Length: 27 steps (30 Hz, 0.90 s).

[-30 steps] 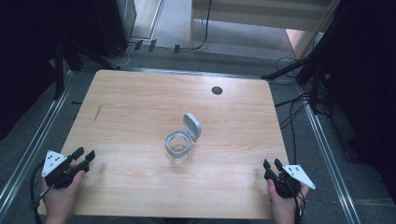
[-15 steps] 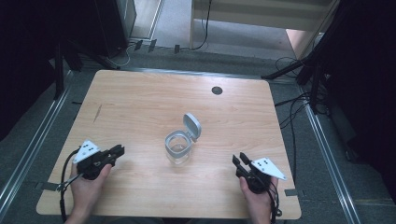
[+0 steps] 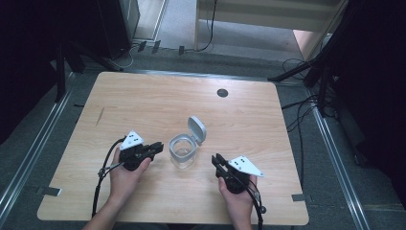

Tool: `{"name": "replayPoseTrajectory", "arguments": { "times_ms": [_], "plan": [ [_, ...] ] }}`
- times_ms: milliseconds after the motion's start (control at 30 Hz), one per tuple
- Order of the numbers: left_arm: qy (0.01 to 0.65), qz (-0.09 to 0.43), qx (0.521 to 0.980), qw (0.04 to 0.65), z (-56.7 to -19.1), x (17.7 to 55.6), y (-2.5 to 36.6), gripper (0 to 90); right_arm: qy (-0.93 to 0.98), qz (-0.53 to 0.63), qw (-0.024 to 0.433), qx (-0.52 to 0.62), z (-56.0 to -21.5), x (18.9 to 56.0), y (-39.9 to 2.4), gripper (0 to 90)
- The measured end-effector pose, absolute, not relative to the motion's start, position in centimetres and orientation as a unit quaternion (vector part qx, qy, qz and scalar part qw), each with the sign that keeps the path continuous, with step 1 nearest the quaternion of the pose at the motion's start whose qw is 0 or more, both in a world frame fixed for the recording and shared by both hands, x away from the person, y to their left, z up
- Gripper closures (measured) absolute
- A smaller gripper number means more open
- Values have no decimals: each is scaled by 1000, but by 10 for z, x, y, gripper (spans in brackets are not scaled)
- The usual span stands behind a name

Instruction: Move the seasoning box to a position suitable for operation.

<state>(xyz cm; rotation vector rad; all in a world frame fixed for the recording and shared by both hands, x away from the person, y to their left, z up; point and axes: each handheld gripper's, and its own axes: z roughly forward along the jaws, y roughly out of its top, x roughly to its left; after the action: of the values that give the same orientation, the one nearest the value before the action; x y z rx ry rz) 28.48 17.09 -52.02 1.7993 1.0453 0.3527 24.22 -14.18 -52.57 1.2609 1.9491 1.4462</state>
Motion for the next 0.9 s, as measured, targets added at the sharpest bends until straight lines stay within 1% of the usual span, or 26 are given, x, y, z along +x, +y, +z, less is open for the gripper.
{"name": "replayPoseTrajectory", "arguments": {
  "times_ms": [100, 133, 200, 300, 433, 567, 800, 900],
  "plan": [
    [422, 146, 748, 491, -518, 291, 162, 828, 702, 521, 195, 444, -526, 243, -129, 893],
    [420, 146, 749, 490, -518, 293, 160, 826, 703, 522, 193, 444, -525, 244, -125, 900],
    [420, 146, 748, 493, -517, 295, 158, 830, 705, 521, 187, 442, -525, 245, -118, 900],
    [414, 141, 748, 499, -518, 296, 158, 837, 713, 510, 195, 441, -524, 245, -108, 900],
    [396, 134, 757, 502, -519, 294, 157, 846, 718, 496, 193, 449, -525, 250, -97, 900],
    [384, 134, 763, 502, -518, 291, 156, 849, 708, 494, 198, 463, -524, 254, -97, 900],
    [381, 131, 757, 514, -515, 279, 154, 856, 712, 496, 198, 456, -523, 262, -99, 900],
    [383, 130, 757, 513, -516, 272, 153, 838, 711, 498, 193, 458, -523, 265, -101, 900]
  ]
}}
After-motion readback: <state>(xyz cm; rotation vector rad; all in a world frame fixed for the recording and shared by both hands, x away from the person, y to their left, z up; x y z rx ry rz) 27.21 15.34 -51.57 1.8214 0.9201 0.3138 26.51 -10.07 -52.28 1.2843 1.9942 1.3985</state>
